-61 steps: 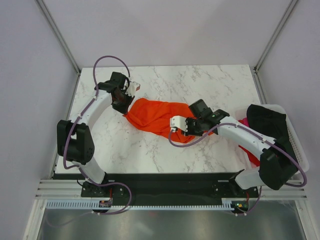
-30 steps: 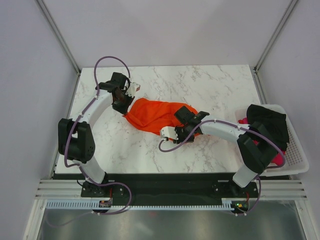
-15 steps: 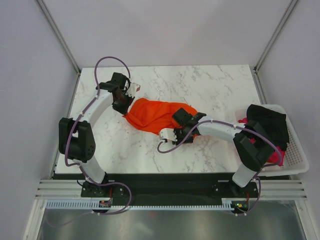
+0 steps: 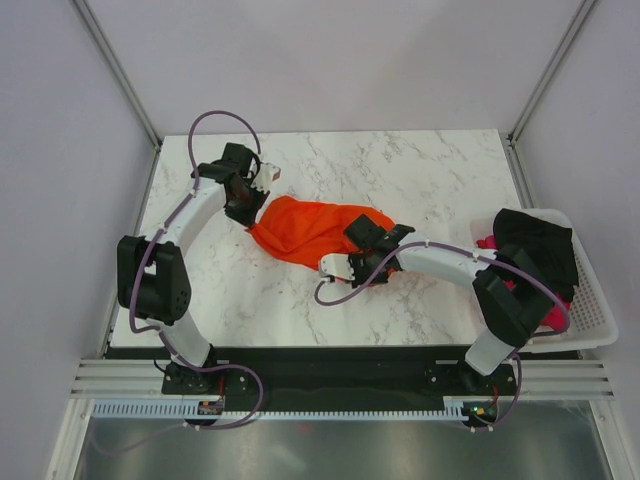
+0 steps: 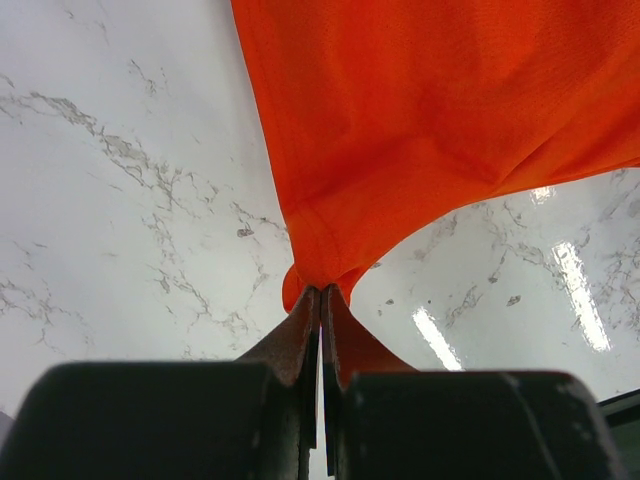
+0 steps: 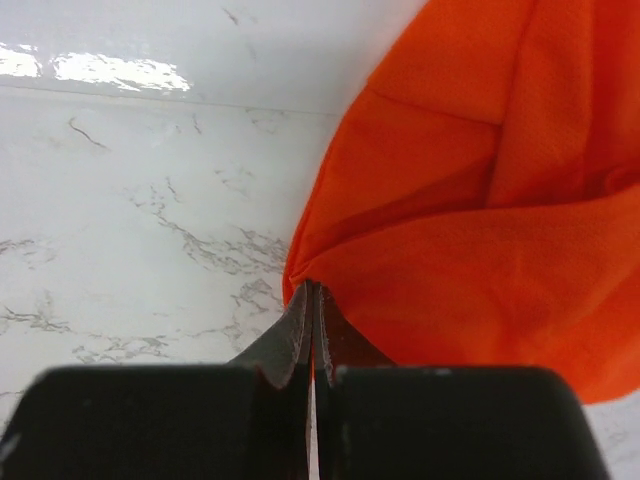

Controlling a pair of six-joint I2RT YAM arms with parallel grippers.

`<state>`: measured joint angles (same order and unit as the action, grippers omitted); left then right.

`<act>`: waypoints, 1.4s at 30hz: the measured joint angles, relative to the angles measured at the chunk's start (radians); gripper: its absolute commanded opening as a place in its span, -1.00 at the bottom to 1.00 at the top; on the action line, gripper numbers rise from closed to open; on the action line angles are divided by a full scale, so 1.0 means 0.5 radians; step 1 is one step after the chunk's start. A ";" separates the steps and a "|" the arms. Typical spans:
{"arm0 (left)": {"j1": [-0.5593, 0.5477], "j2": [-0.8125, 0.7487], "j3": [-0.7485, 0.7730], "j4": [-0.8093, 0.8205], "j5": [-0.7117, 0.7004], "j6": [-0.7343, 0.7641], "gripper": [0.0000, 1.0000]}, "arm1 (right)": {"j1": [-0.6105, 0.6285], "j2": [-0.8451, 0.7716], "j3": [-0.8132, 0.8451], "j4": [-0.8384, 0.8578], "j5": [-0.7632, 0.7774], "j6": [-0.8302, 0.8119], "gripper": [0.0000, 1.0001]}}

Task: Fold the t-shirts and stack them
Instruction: Flatten the tshirt out

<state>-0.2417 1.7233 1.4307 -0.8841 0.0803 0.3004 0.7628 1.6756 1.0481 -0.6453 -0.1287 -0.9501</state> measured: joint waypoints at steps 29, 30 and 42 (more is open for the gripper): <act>0.016 -0.319 1.540 -0.114 -0.150 0.047 -0.95 | -0.732 -0.475 1.695 0.243 0.668 0.552 -1.00; 0.008 -0.359 1.545 -0.115 -0.162 0.049 -0.95 | -0.731 -0.495 1.711 0.245 0.667 0.571 -1.00; -0.010 -0.814 1.537 -0.126 -0.273 0.150 -0.95 | -0.732 -0.990 1.935 0.062 0.568 0.663 -1.00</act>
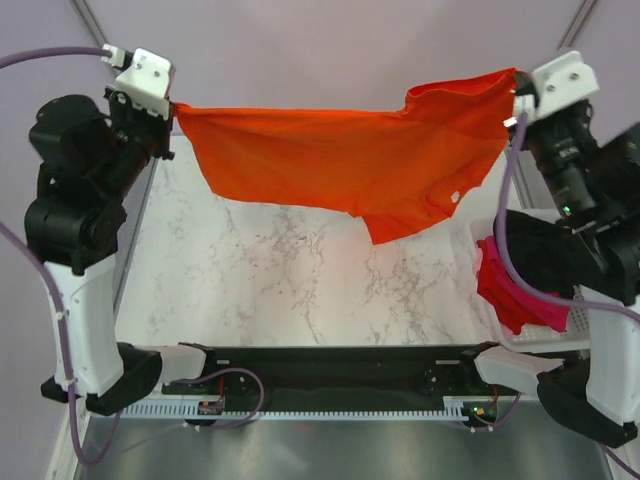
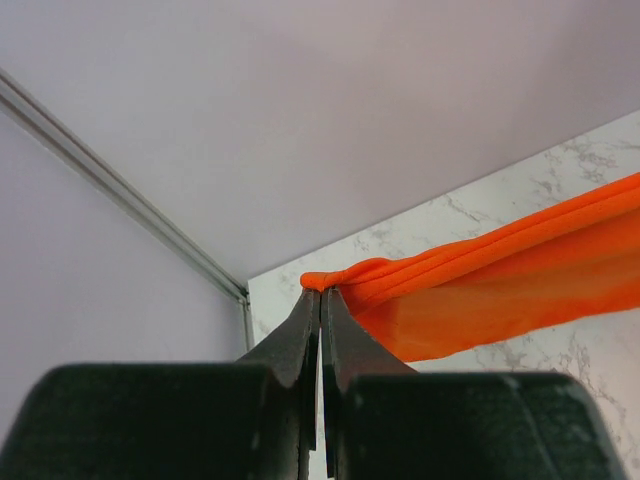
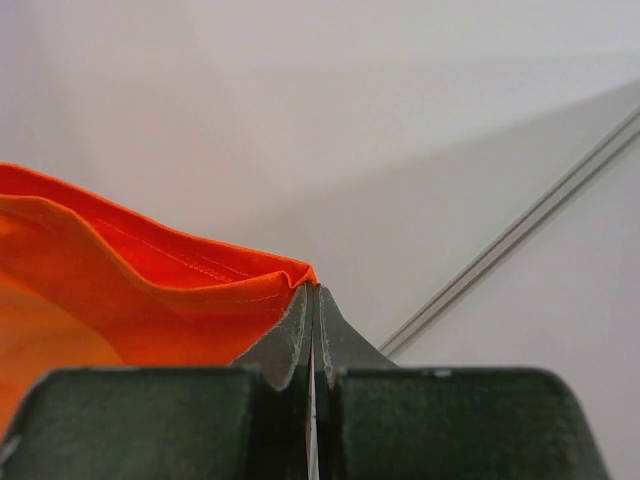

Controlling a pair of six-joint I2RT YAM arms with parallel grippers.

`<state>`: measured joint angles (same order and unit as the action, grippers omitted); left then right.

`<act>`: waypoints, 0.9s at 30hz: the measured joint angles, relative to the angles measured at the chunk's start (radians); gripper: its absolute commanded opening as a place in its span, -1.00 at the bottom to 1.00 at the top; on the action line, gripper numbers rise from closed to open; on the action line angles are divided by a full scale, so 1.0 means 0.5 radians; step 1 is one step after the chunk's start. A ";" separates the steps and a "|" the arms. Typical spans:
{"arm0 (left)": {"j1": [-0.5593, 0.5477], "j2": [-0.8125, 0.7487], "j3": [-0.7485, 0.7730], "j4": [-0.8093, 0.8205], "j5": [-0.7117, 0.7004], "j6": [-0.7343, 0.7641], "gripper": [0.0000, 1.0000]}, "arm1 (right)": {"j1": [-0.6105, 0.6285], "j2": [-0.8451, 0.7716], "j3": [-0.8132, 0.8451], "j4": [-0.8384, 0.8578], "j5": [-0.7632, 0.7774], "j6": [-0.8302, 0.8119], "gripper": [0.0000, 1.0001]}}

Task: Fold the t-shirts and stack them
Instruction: Flatten the tshirt out

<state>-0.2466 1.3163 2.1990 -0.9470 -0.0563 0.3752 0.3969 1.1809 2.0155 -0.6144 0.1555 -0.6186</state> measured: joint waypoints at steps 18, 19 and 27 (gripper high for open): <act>0.001 -0.119 -0.563 0.225 0.010 0.125 -0.95 | -0.004 -0.157 -0.475 0.159 -0.105 -0.026 -1.00; 0.002 -0.078 -0.653 0.252 0.009 0.139 -0.95 | -0.004 -0.104 -0.566 0.191 -0.098 -0.034 -1.00; 0.114 0.624 -1.135 0.455 0.030 0.192 -0.95 | -0.031 0.539 -0.905 0.468 -0.063 -0.040 -1.00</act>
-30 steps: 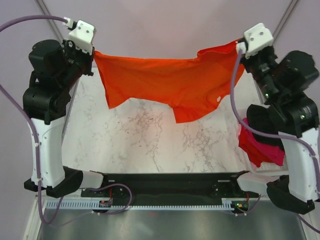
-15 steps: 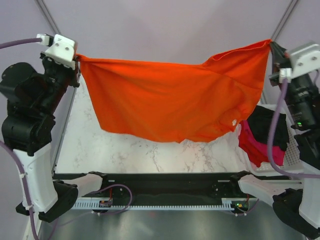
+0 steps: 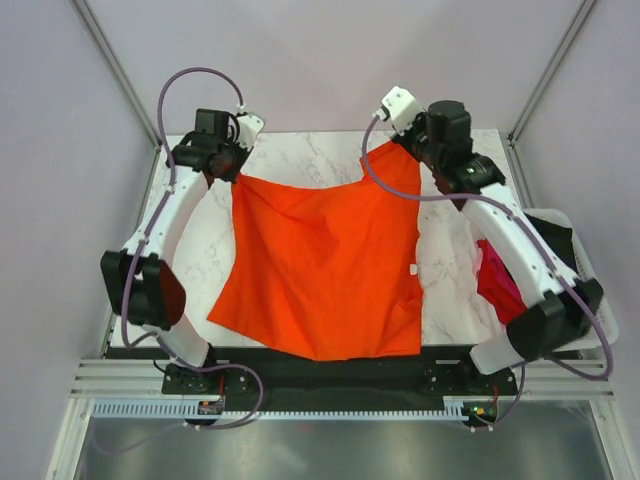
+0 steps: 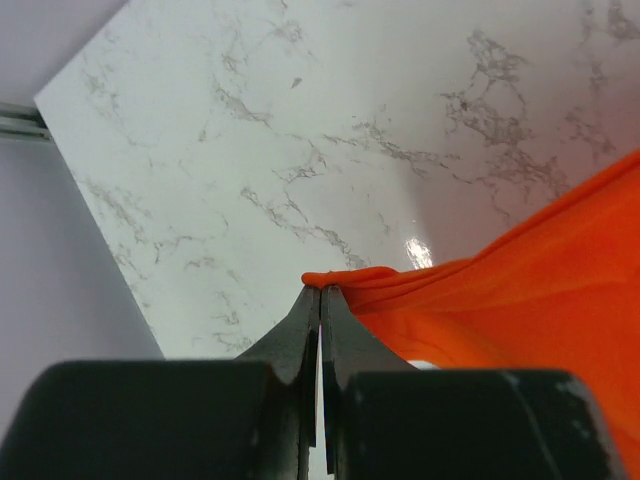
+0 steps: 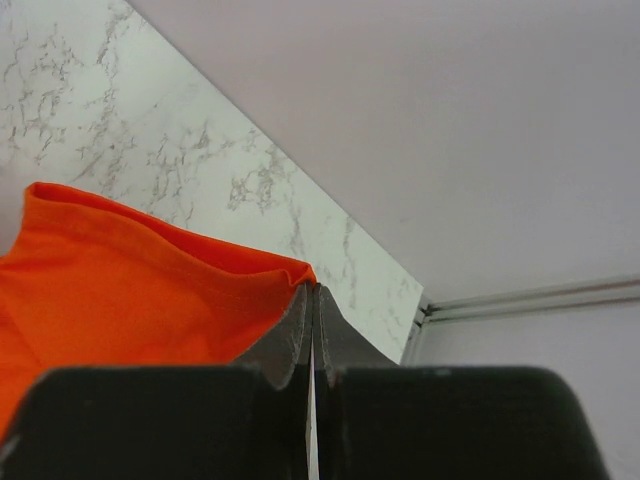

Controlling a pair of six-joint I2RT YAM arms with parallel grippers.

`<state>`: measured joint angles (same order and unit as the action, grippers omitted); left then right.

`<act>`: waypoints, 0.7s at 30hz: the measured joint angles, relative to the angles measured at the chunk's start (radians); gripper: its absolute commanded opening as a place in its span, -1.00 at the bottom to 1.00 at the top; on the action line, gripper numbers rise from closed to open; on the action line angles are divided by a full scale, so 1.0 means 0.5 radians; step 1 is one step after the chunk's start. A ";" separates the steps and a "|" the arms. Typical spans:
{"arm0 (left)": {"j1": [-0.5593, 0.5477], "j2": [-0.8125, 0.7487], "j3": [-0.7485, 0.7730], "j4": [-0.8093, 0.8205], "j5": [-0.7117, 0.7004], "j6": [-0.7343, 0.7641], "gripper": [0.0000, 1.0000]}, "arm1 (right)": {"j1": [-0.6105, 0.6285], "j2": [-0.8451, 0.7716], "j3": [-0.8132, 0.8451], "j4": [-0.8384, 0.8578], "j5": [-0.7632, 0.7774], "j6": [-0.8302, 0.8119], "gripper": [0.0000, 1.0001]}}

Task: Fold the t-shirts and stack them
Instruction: Flatten the tshirt out

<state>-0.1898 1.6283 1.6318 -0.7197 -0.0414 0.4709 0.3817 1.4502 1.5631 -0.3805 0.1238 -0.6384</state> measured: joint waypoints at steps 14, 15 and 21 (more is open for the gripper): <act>0.140 0.660 0.937 0.134 0.108 -0.036 -0.96 | -0.089 0.807 0.872 0.141 0.071 0.024 -1.00; 0.140 0.597 0.925 0.139 0.130 -0.062 -0.95 | -0.089 0.750 0.844 0.149 0.065 0.031 -1.00; 0.140 0.042 0.637 0.139 0.215 -0.156 -0.95 | -0.087 0.137 0.465 0.116 -0.020 0.059 -1.00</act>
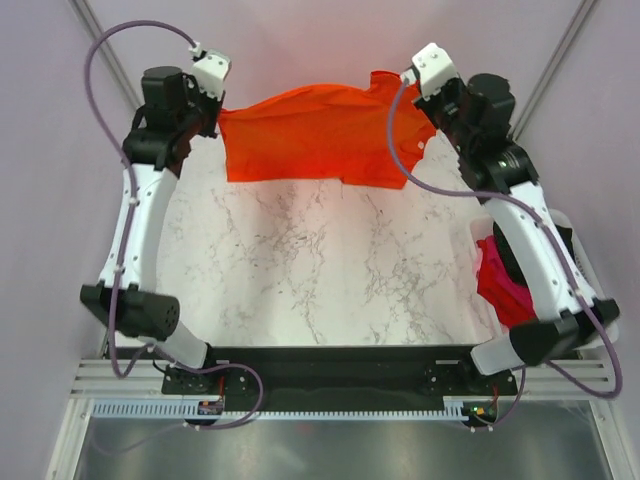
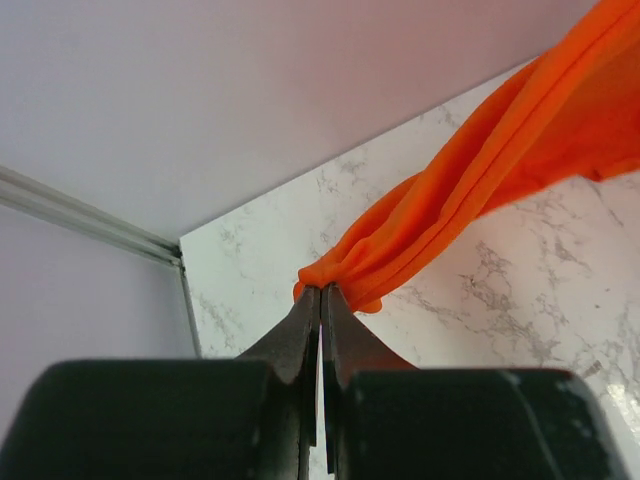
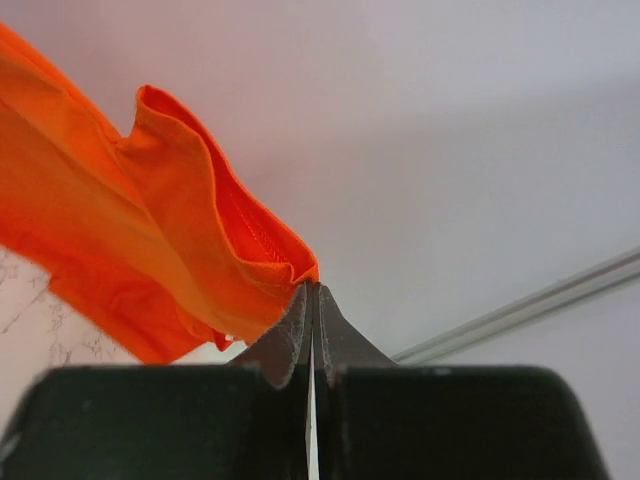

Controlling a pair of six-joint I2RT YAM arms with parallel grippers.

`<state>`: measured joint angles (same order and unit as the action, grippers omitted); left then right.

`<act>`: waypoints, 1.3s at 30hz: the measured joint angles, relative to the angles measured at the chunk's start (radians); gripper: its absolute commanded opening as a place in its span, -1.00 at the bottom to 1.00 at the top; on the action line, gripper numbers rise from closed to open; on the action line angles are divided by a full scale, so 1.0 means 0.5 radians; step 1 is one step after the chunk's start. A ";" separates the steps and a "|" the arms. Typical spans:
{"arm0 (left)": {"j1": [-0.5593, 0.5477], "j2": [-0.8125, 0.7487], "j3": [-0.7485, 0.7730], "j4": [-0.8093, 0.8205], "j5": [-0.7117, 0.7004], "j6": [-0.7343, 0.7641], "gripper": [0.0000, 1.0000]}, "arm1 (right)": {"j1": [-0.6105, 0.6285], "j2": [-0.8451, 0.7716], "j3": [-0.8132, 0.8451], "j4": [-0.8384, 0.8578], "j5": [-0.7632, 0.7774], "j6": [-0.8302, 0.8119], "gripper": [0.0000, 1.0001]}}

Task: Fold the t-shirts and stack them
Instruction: Flatten the tshirt out

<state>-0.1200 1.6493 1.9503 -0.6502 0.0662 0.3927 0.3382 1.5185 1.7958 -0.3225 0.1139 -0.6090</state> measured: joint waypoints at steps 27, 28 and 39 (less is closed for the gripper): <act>-0.011 -1.383 -0.550 0.005 0.033 0.041 -0.95 | 0.025 -0.980 0.256 -0.597 -0.208 0.036 -1.00; -0.011 -1.372 -0.637 0.008 0.032 0.042 -0.95 | 0.024 -0.979 0.146 -0.564 -0.217 0.034 -1.00; -0.011 -0.716 -1.299 0.047 0.033 0.054 -0.96 | 0.024 -0.500 -0.792 -0.170 -0.270 -0.027 -1.00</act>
<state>-0.1257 1.2911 1.3010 -0.6270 0.0826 0.4198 0.3504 1.2682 1.3998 -0.4076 -0.0212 -0.6228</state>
